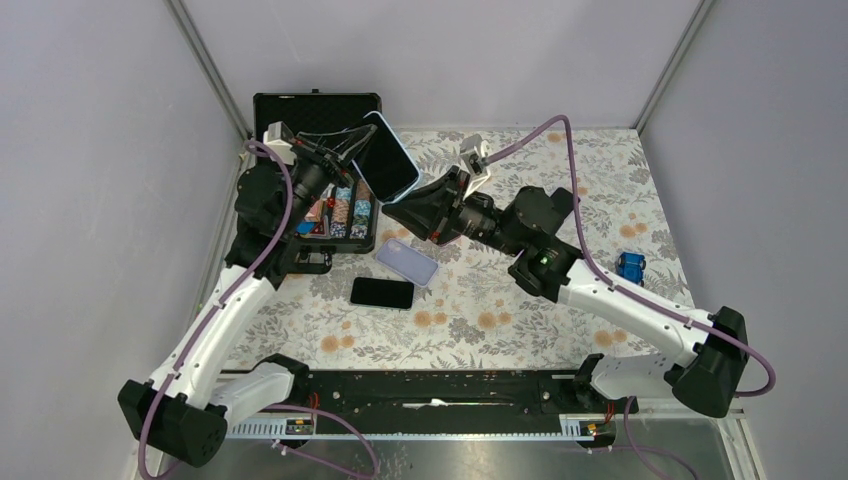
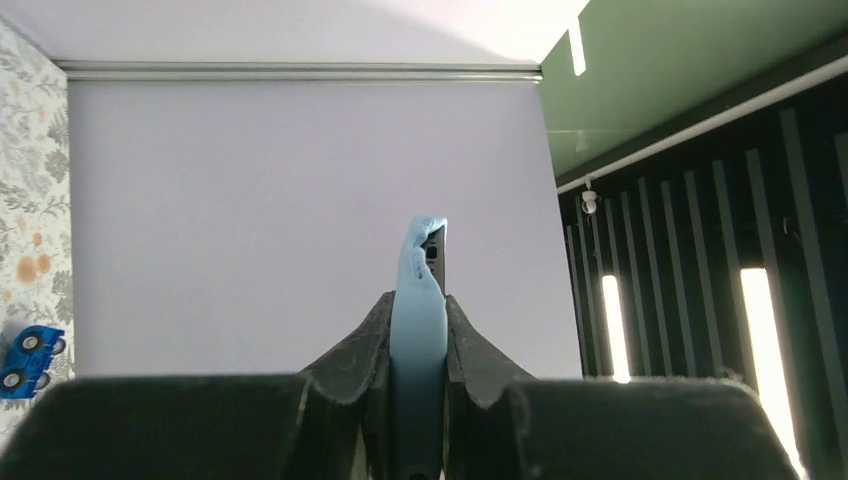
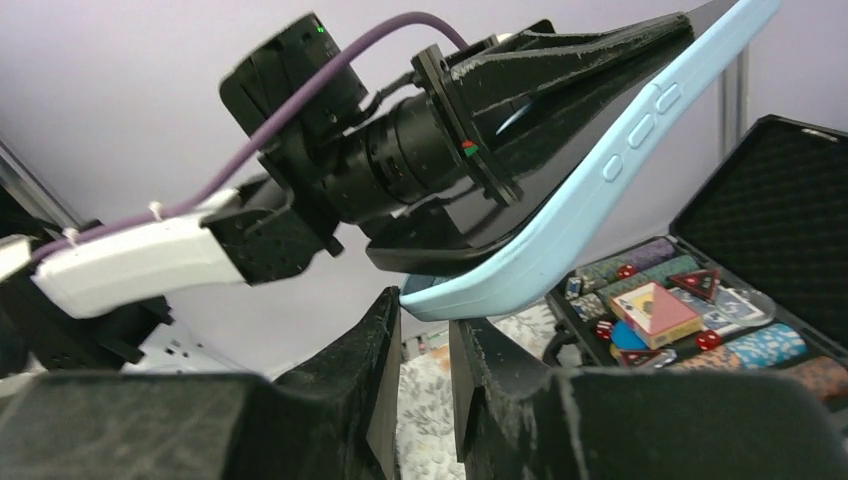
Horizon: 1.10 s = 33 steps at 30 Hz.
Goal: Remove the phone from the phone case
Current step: Remove the phone case from the phone.
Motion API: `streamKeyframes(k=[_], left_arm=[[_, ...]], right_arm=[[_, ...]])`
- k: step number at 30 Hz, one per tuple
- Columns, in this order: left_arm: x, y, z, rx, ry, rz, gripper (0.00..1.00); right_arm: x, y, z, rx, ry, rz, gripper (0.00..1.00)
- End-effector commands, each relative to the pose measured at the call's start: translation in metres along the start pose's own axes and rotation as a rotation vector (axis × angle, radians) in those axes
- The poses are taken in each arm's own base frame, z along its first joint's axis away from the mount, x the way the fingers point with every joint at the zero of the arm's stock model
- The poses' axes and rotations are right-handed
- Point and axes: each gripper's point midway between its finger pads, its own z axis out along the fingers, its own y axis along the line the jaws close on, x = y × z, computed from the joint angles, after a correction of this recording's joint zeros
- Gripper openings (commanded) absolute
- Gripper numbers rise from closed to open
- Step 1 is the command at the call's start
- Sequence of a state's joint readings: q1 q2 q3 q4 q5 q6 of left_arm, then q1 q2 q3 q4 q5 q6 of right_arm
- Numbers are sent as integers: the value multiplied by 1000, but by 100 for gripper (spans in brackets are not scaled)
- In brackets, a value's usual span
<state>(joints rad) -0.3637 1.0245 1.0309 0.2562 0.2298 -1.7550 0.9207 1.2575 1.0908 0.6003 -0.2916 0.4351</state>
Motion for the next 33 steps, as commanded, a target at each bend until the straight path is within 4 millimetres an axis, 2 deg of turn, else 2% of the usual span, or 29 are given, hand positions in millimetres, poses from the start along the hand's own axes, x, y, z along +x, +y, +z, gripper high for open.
streamKeyframes(k=[1,4,10,13,16,18,21,27,30,33], left_arm=[[15,-58,-11,92,70,-79,0],[17,-59,-10,99,81,-87,0],[12,-60,-13,111,47,-67,0],[11,-59,-12,113,42,-52,0],[9,-57,-12,118,34,-47,0],[8,-53,-11,115,31,-47,0],[6,-50,-10,118,27,-50,0],[4,-54,-11,143,10,21,0],[5,-56,-12,152,12,56,0],[7,-51,-10,143,30,60,0]], right_arm=[[34,-61,-15,170,132,-165,0],[38,-69,-15,202,128,-108,0],[38,-72,-10,234,98,33,1],[34,-70,-7,232,75,123,14],[26,-57,-4,170,57,143,35],[25,-55,-6,173,58,153,50],[24,-53,-10,165,46,148,57],[23,-22,-19,-16,22,78,63],[10,-8,-24,-61,-10,77,65],[-10,1,-26,-75,-76,105,67]])
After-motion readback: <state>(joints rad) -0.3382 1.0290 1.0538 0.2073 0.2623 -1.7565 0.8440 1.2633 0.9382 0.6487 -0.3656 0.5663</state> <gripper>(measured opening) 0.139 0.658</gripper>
